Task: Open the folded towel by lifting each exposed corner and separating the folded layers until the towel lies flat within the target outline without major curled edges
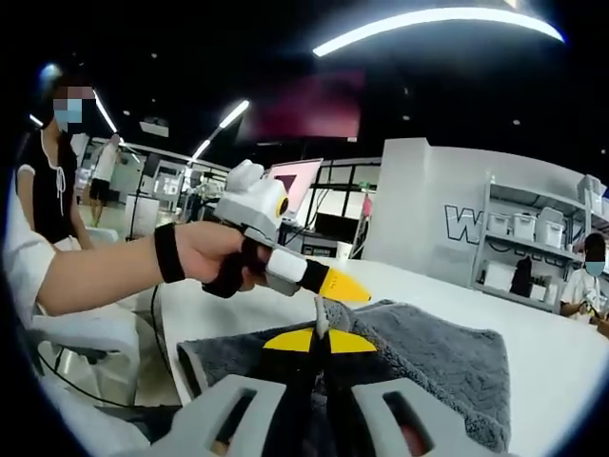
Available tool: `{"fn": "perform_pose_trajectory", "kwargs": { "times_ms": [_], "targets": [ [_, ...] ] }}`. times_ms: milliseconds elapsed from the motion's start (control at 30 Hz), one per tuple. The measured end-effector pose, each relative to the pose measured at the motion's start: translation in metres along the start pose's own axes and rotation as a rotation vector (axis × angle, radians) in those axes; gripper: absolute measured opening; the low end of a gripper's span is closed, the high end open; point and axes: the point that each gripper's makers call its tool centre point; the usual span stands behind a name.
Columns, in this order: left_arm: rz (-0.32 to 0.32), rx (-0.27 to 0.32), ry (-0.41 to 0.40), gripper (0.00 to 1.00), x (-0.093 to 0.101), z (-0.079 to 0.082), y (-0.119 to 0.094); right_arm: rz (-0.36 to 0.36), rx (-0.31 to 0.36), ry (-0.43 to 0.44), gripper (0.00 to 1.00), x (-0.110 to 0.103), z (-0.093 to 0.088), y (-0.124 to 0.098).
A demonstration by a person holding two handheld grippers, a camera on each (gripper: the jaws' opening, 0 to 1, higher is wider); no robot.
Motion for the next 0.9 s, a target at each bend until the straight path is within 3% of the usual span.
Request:
{"fn": "perform_pose_trajectory", "kwargs": {
  "times_ms": [233,700,900],
  "targets": [
    [0.057,-0.003,0.021,0.37,-0.011,0.005,0.005,0.002,-0.002,-0.005,0.00,0.000,-0.001,0.000],
    [0.113,-0.001,0.019,0.32,-0.039,0.008,0.021,0.013,-0.010,-0.017,0.00,-0.004,-0.001,-0.001],
    [0.118,-0.013,0.015,0.32,-0.035,0.001,0.024,0.011,-0.013,-0.021,0.00,-0.004,0.001,-0.001]
  ]
}}
Point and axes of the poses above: the point that each gripper's makers call its tool centre point, and the gripper's own axes: y roughly forward along the fingers, x roughly to its right, z roughly out of its top, and after that the axes turned 3 degrees about y, right-handed
